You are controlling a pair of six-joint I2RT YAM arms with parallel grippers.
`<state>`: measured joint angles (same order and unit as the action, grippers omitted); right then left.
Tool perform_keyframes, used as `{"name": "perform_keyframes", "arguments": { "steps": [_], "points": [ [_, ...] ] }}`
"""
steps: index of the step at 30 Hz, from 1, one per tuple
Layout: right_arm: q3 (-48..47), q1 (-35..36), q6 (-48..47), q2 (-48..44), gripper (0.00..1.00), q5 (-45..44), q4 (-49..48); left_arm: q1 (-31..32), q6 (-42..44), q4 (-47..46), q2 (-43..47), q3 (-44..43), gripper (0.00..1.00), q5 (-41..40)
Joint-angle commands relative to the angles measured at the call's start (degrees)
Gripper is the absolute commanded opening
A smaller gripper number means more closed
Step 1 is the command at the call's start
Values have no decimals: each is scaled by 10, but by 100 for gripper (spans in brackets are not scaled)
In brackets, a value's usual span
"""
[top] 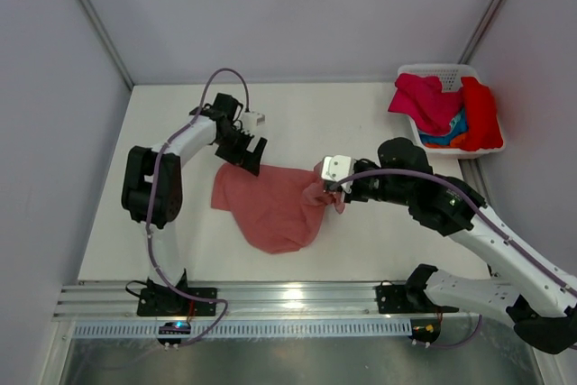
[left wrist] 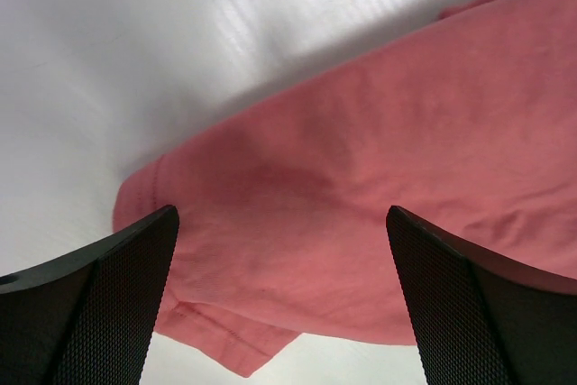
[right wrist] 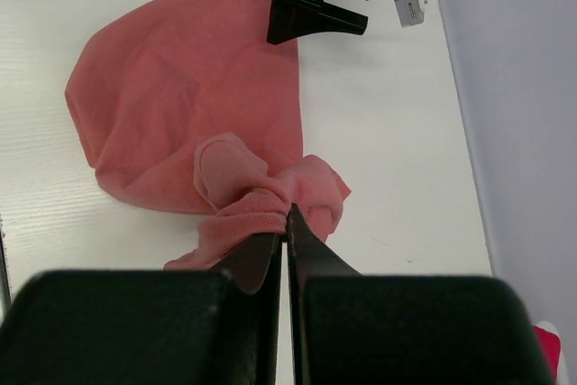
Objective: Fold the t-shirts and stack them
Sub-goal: Flatten the tshirt out
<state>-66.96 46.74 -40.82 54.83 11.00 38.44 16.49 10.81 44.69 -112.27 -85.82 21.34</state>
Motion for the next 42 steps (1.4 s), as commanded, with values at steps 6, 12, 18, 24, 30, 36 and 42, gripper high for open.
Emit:
{"name": "perform_keyframes", "arguments": {
  "steps": [6, 12, 18, 24, 30, 36, 42],
  "points": [
    [-45, -1, 4, -18, 3, 58, 27, 1, -18, -52, -25, 3, 99, -122],
    [-27, -1, 3, -22, 3, 54, 22, 0, -18, -74, -31, -7, 99, -183],
    [-19, 0, 4, -28, 3, 53, 17, -1, -18, -78, -39, -12, 99, -184],
    [-12, -1, 2, -30, 3, 44, 12, -1, -8, -26, -53, -39, 41, -91],
    [4, -1, 3, -30, 3, 23, -6, -1, -3, -12, -37, -51, 0, -79],
    [26, -1, 5, -22, 3, -31, -55, -6, -10, 3, 29, -117, 0, -180],
    [25, -1, -1, 6, 3, -107, -101, -53, -32, 49, 92, -305, 0, -188]
  ]
}}
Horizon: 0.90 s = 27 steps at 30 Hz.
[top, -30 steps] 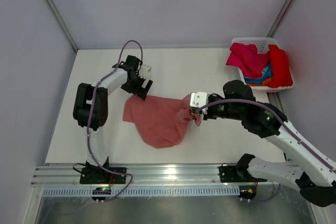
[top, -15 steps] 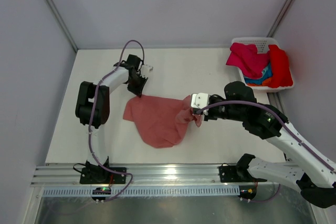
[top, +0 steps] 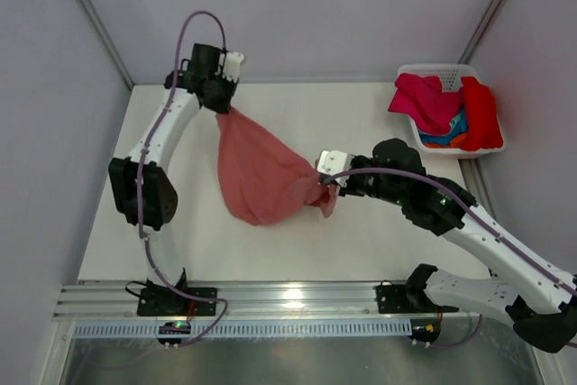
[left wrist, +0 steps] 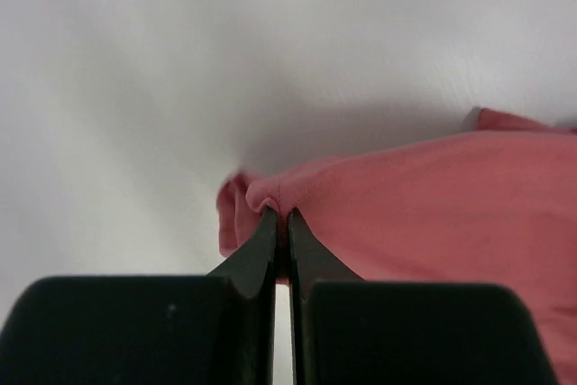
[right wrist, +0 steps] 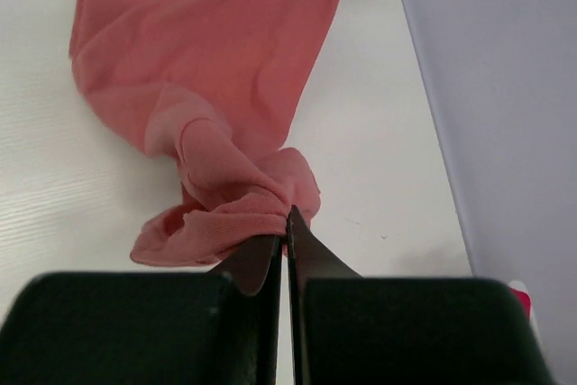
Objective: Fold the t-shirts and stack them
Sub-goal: Flatten the tshirt out
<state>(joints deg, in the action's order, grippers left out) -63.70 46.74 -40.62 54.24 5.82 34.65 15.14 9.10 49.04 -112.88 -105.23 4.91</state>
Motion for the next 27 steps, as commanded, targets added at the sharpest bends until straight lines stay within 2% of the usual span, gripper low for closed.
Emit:
{"name": "perform_keyframes", "arguments": {
  "steps": [1, 5, 7, 8, 12, 15, 18, 19, 22, 27],
  "points": [
    [-12, -1, -6, 23, 3, -77, -64, -49, -24, 7, 120, -126, 0, -21],
    [-38, 0, -4, 36, 3, -89, -67, -76, -26, 31, 194, -146, 0, -24],
    [-41, 0, 1, 36, 3, -86, -64, -89, -28, 37, 240, -93, 0, -18],
    [-41, -1, 1, 33, 3, -83, -61, -92, -21, 42, 293, -68, 0, -18],
    [-40, 0, -9, 17, 3, -24, -9, -92, 25, 41, 442, 125, 0, -15],
    [-39, 0, -24, 5, 3, 15, 38, -92, 68, 43, 538, 222, 1, -28],
    [-33, 0, -31, 0, 3, 25, 55, -92, 79, 48, 589, 286, 95, -28],
    [-31, 0, -31, -1, 3, 26, 55, -92, 79, 47, 595, 300, 99, -26],
    [-30, 0, -35, 4, 3, 30, 58, -92, 73, 34, 587, 328, 99, -17],
    [-27, 0, -38, 11, 3, 32, 54, -92, 38, -14, 508, 295, 99, 30]
  ]
}}
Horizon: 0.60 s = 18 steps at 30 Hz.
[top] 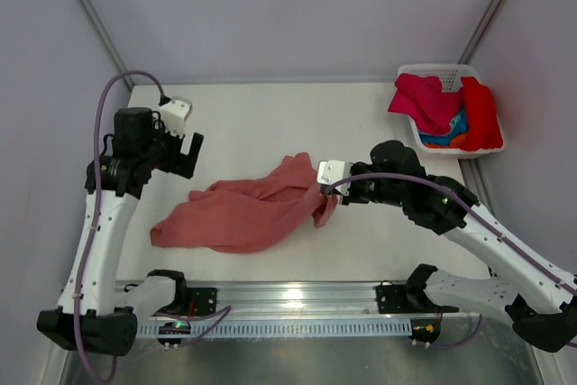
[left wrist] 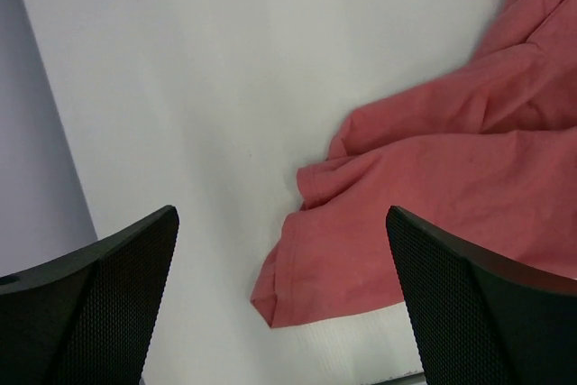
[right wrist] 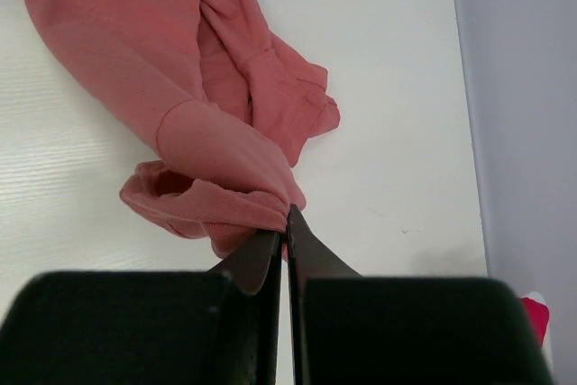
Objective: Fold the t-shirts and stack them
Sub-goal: Flatten the tshirt out
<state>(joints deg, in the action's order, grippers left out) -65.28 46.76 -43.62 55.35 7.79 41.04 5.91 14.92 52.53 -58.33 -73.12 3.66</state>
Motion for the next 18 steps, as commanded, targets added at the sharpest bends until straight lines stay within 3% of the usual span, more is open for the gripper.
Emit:
{"name": "perform_keyframes", "arguments": {
  "steps": [1, 6, 9, 12, 18],
  "points": [
    [-9, 0, -6, 2, 3, 15, -13, 0, -24, -53, -69, -32, 99, 60],
    [4, 1, -2, 7, 3, 22, -22, 1, -35, -74, -179, -59, 99, 185],
    [9, 0, -2, 11, 3, 17, -24, 1, -41, -47, -260, -80, 87, 218],
    [9, 0, -3, 8, 3, 8, -21, 1, -34, -17, -320, -100, 84, 229],
    [28, 0, 0, -11, 3, 7, -27, 2, 30, -5, -301, -28, 91, 238]
  ]
}}
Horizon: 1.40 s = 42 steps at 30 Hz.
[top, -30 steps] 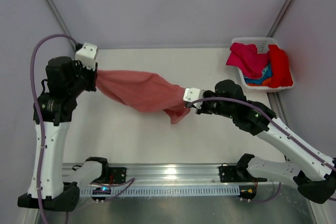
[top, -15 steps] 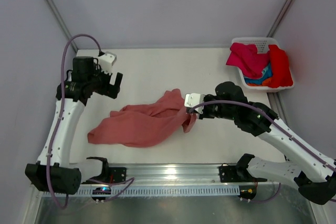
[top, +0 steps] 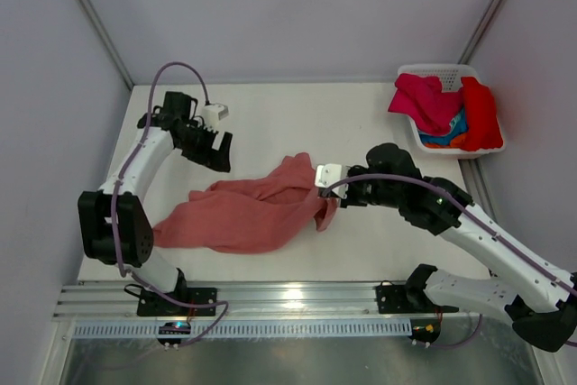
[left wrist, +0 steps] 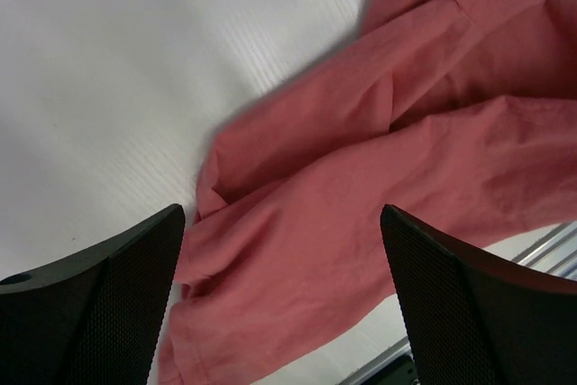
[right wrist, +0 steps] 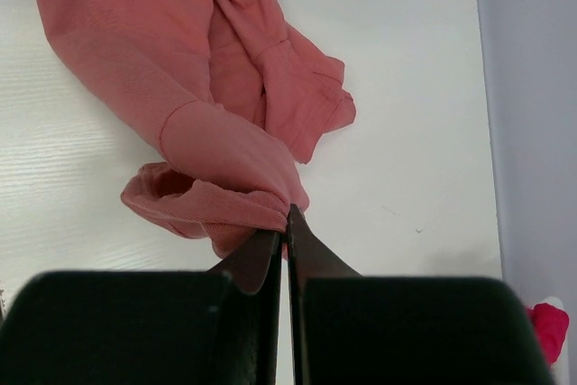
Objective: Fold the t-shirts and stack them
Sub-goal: Flatten the tshirt out
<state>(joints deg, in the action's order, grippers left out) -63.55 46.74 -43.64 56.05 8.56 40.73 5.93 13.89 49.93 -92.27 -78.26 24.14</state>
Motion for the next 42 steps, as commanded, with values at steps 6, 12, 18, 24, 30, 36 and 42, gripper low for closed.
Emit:
{"name": "perform_keyframes", "arguments": {
  "steps": [6, 12, 18, 24, 30, 36, 42],
  "points": [
    [19, 1, 9, -1, 3, 7, -37, 18, 125, 48, 52, 77, 89, 29],
    [10, 1, 16, 14, 3, 13, -40, 55, 154, 28, 49, 108, 88, -21],
    [12, 0, 20, 19, 3, 14, -41, 107, 156, -27, 36, 141, 88, -94],
    [9, 1, 21, 19, 3, 14, -41, 116, 135, -66, 10, 143, 87, -115],
    [11, 0, 21, 15, 3, 15, -40, 116, 130, -78, -12, 137, 83, -129],
    [13, 0, 22, 13, 3, 14, -40, 116, 127, -66, -33, 128, 55, -126],
    [15, 0, 22, 7, 3, 9, -43, 116, 122, -41, -4, 121, 0, -117]
  ]
}}
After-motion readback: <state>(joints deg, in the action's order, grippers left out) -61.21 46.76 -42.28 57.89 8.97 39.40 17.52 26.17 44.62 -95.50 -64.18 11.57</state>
